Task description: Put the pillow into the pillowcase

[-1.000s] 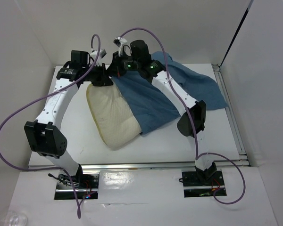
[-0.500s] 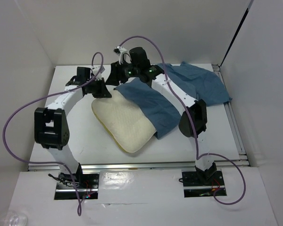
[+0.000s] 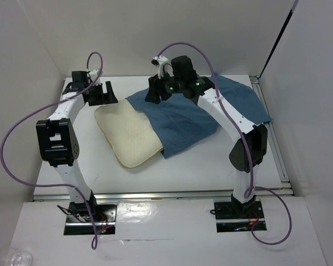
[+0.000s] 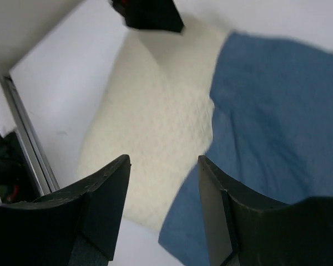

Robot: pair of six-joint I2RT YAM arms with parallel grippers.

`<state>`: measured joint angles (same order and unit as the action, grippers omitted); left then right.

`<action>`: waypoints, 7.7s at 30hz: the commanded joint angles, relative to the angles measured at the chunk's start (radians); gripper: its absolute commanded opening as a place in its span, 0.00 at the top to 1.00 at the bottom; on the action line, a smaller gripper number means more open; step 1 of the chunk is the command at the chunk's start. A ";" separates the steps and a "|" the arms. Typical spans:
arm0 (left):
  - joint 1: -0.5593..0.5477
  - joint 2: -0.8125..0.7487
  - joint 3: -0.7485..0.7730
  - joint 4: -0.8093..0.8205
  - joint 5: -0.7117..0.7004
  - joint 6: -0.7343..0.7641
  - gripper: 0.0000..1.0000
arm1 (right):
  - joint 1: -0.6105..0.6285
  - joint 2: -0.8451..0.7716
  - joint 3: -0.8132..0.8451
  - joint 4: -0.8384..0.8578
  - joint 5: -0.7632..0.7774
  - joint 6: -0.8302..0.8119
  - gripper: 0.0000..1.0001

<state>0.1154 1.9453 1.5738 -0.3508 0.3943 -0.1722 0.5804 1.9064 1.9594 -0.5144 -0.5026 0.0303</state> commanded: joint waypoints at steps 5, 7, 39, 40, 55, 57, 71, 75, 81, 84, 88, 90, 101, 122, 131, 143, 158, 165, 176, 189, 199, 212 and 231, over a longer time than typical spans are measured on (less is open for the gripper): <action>-0.114 -0.382 -0.150 -0.281 0.066 0.482 0.00 | -0.059 -0.110 -0.200 -0.055 0.090 -0.087 0.41; -0.212 -0.521 -0.259 -0.362 0.019 0.586 0.00 | -0.059 -0.110 -0.217 -0.055 0.079 -0.096 0.41; -0.669 -0.849 -0.871 0.090 -0.384 0.777 0.00 | -0.017 -0.162 -0.307 -0.003 0.102 -0.158 0.41; -0.680 -0.849 -0.871 0.090 -0.368 0.761 0.00 | -0.017 -0.162 -0.316 -0.012 0.102 -0.167 0.41; -0.839 -0.856 -0.702 -0.120 -0.218 0.645 0.00 | -0.017 -0.153 -0.317 -0.012 0.102 -0.176 0.39; -0.850 -0.835 -0.731 -0.120 -0.230 0.635 0.00 | -0.017 -0.153 -0.317 -0.012 0.102 -0.176 0.39; -0.942 -0.706 -0.955 0.274 -0.733 0.640 0.00 | -0.017 -0.181 -0.344 -0.012 0.093 -0.167 0.39; -0.976 -0.590 -1.026 0.427 -0.865 0.665 0.00 | -0.017 -0.181 -0.344 -0.012 0.093 -0.167 0.39; -1.001 -0.404 -1.015 0.498 -0.868 0.655 0.08 | -0.017 -0.181 -0.344 -0.012 0.093 -0.167 0.39; -1.010 -0.346 -0.980 0.477 -0.847 0.645 0.69 | -0.017 -0.190 -0.353 -0.012 0.093 -0.167 0.39; -0.988 -0.365 -0.917 0.409 -0.821 0.610 1.00 | -0.017 -0.201 -0.364 -0.012 0.093 -0.167 0.41; -0.950 -0.419 -0.858 0.343 -0.716 0.574 1.00 | -0.017 -0.210 -0.373 -0.012 0.102 -0.167 0.41; -0.588 -0.378 -0.080 -0.233 -0.175 0.269 1.00 | -0.028 -0.302 -0.438 0.071 0.187 -0.101 0.41; -0.401 -0.203 0.460 -0.491 0.172 0.114 1.00 | 0.006 -0.245 -0.462 0.381 0.550 -0.058 0.37; -0.392 -0.269 0.372 -0.479 0.161 0.114 1.00 | -0.024 -0.093 -0.292 0.353 0.461 -0.058 1.00; -0.401 -0.241 0.236 -0.280 0.132 0.034 1.00 | 0.140 -0.073 0.053 0.120 0.032 -0.026 1.00; -0.258 -0.183 0.334 -0.080 0.046 -0.167 1.00 | 0.190 -0.056 0.289 -0.124 -0.370 -0.035 1.00; -0.304 -0.221 0.224 -0.050 0.129 -0.237 1.00 | 0.190 -0.033 0.245 -0.055 -0.269 -0.035 1.00; -0.470 -0.421 -0.228 0.013 0.104 -0.224 1.00 | 0.190 -0.032 0.182 -0.013 -0.163 -0.027 1.00; -0.415 -0.229 -0.339 0.064 0.060 -0.213 1.00 | 0.190 -0.053 0.130 -0.070 -0.267 -0.065 0.44; -0.355 -0.134 -0.400 0.073 0.009 -0.182 1.00 | 0.190 -0.096 0.108 -0.059 -0.148 -0.110 0.41; -0.283 -0.544 -0.611 -0.029 -0.152 -0.079 0.20 | 0.139 -0.018 0.087 -0.049 0.188 -0.096 0.41; -0.198 -0.351 -0.034 -0.096 -0.305 0.111 0.12 | -0.034 0.488 0.268 -0.113 -0.010 0.091 0.84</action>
<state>-0.1333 1.4609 1.4494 -0.4721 0.1184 -0.0883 0.5400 2.4027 2.1612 -0.6075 -0.4206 0.0975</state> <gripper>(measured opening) 0.879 0.167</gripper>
